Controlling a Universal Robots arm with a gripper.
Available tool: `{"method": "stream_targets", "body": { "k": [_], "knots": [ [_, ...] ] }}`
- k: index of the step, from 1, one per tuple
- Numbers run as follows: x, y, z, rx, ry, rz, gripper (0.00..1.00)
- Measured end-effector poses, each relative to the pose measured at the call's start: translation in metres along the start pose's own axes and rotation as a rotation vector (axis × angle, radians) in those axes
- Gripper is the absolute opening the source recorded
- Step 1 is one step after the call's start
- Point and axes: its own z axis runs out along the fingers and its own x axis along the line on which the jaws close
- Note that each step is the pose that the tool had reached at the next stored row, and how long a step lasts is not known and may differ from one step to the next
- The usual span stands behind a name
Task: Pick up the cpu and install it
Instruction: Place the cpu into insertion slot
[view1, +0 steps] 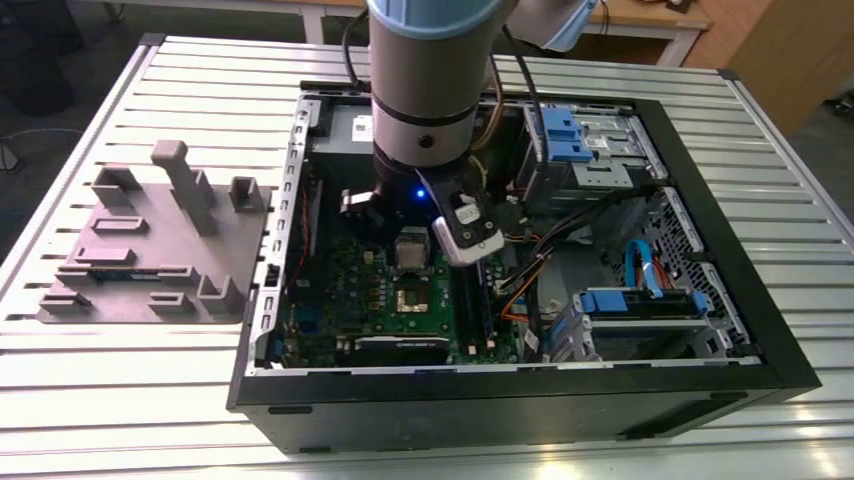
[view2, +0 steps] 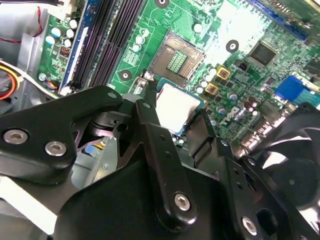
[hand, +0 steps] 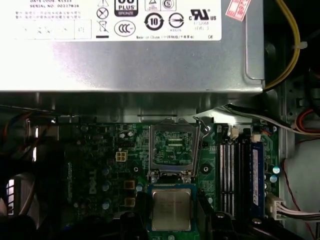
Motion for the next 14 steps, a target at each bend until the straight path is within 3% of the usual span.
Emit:
{"method": "stream_targets", "body": {
  "k": [3, 8, 14],
  "knots": [
    [0.0001, -0.0014, 0.0045, 0.0007, 0.0003, 0.0, 0.47],
    [-0.0005, -0.0114, 0.0104, 0.0005, 0.0003, 0.0, 0.47],
    [-0.0013, -0.0136, 0.021, 0.0002, 0.0002, 0.0, 0.47]
  ]
}}
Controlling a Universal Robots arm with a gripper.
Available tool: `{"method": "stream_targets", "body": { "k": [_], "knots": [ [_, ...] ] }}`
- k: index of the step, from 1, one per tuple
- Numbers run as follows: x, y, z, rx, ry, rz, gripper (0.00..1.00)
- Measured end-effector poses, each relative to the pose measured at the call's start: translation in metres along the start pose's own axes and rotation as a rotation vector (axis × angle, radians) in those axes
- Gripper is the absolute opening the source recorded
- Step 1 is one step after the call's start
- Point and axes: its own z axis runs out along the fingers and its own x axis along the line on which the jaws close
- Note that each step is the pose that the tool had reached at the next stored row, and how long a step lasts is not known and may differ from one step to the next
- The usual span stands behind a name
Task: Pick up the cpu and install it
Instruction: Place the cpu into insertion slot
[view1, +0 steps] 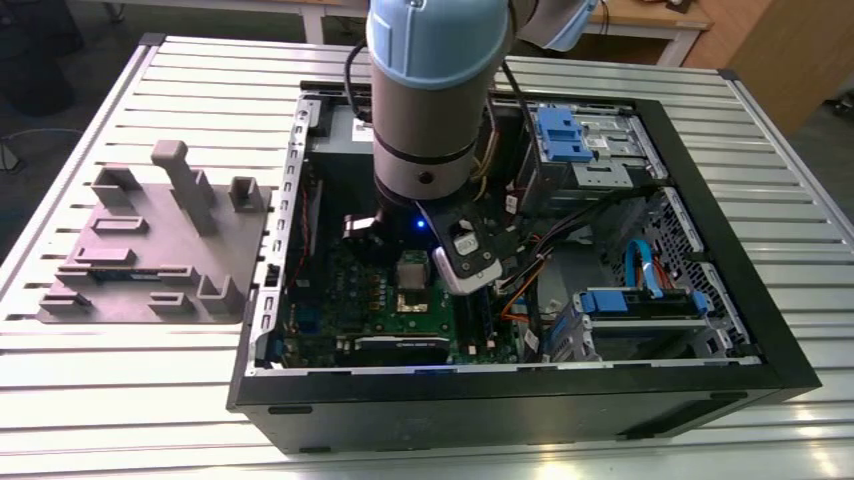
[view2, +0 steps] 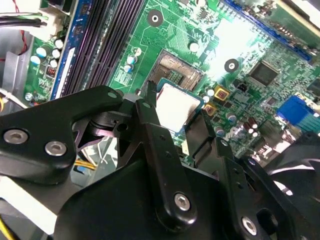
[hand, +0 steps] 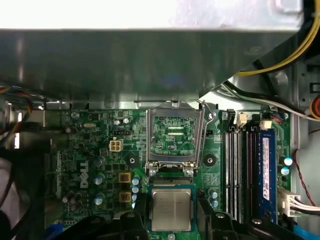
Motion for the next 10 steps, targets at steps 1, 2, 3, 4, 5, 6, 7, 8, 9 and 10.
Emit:
{"method": "stream_targets", "body": {
  "k": [1, 2, 3, 4, 5, 6, 7, 8, 9, 10],
  "knots": [
    [-0.0001, -0.0001, 0.0003, 0.0002, 0.0, 0.0, 0.47],
    [-0.0001, -0.0001, 0.0003, 0.0003, 0.0001, 0.0, 0.47],
    [-0.0001, -0.0001, 0.0003, 0.0003, 0.0001, 0.0, 0.47],
    [-0.0001, -0.0001, 0.0003, 0.0004, 0.0001, 0.0, 0.47],
    [-0.0002, -0.0001, 0.0004, 0.0002, 0.0, 0.0, 0.47],
    [-0.0002, -0.0001, 0.0004, 0.0001, 0.0, 0.0, 0.47],
    [-0.0002, -0.0001, 0.0004, 0.0002, 0.0, 0.0, 0.47],
    [-0.0002, -0.0001, 0.0004, 0.0002, 0.0, 0.0, 0.47],
    [-0.0002, -0.0001, 0.0005, 0.0001, 0.0, 0.0, 0.47],
    [-0.0002, -0.0001, 0.0008, 0.0, 0.0, 0.0, 0.47]
  ]
}}
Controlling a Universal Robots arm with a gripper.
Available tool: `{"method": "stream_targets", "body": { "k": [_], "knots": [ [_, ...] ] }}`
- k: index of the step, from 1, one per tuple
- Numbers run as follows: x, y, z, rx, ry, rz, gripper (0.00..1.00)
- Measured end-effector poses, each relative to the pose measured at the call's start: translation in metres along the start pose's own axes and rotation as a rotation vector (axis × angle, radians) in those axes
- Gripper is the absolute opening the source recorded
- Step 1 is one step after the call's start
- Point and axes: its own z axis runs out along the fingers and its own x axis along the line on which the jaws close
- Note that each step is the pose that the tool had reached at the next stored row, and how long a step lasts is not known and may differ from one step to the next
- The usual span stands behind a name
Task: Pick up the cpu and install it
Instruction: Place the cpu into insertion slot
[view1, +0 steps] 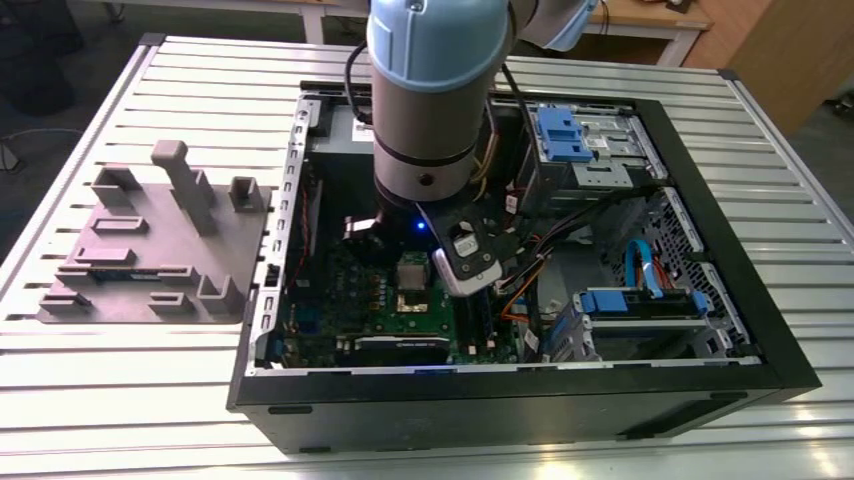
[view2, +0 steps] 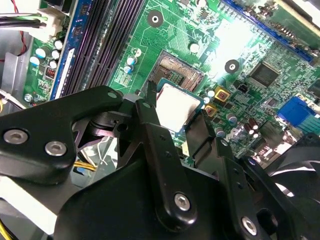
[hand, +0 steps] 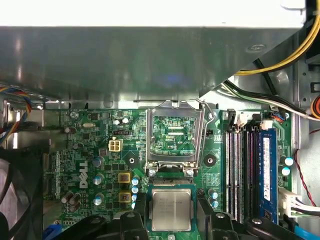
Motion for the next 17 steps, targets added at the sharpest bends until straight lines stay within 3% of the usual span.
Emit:
{"method": "stream_targets", "body": {
  "k": [17],
  "knots": [
    [-0.0008, -0.0057, 0.0103, 0.0012, -0.0001, 0.0, 0.47]
  ]
}}
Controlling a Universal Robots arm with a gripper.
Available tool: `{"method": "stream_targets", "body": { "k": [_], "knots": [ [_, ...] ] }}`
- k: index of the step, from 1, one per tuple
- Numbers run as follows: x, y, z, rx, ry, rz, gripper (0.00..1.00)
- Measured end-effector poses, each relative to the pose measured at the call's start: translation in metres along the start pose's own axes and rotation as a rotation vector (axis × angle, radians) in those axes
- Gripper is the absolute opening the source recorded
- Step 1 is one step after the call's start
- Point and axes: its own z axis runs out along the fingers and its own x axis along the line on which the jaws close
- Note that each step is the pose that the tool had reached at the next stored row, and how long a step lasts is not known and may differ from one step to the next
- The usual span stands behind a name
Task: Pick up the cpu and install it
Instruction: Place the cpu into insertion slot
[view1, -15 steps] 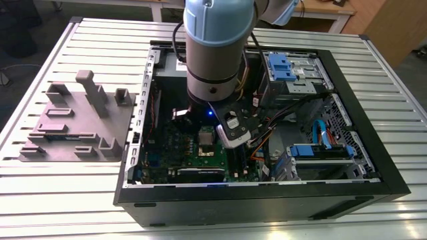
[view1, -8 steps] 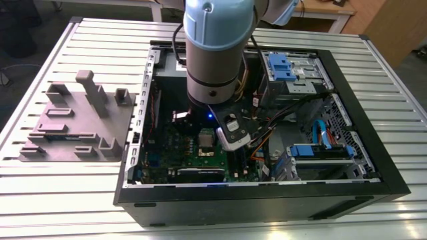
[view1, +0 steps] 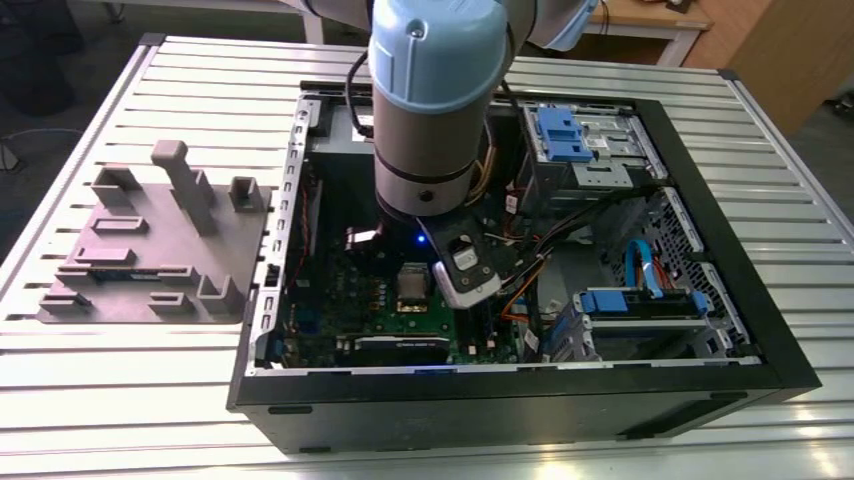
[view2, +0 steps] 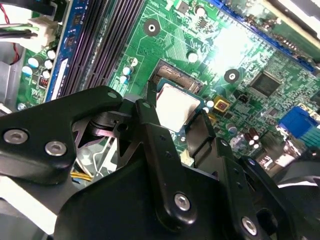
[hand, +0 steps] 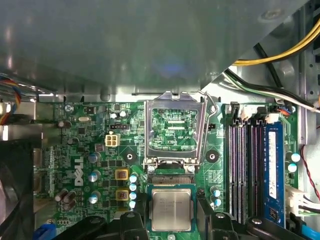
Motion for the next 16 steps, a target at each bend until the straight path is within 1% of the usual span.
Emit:
{"method": "stream_targets", "body": {
  "k": [7, 11, 16],
  "knots": [
    [-0.0005, -0.0005, 0.0117, 0.0001, 0.0001, 0.0, 0.47],
    [-0.0006, -0.0007, 0.015, 0.0002, 0.0001, 0.0, 0.47],
    [-0.0008, -0.0009, 0.0173, 0.0003, 0.0001, 0.0, 0.47]
  ]
}}
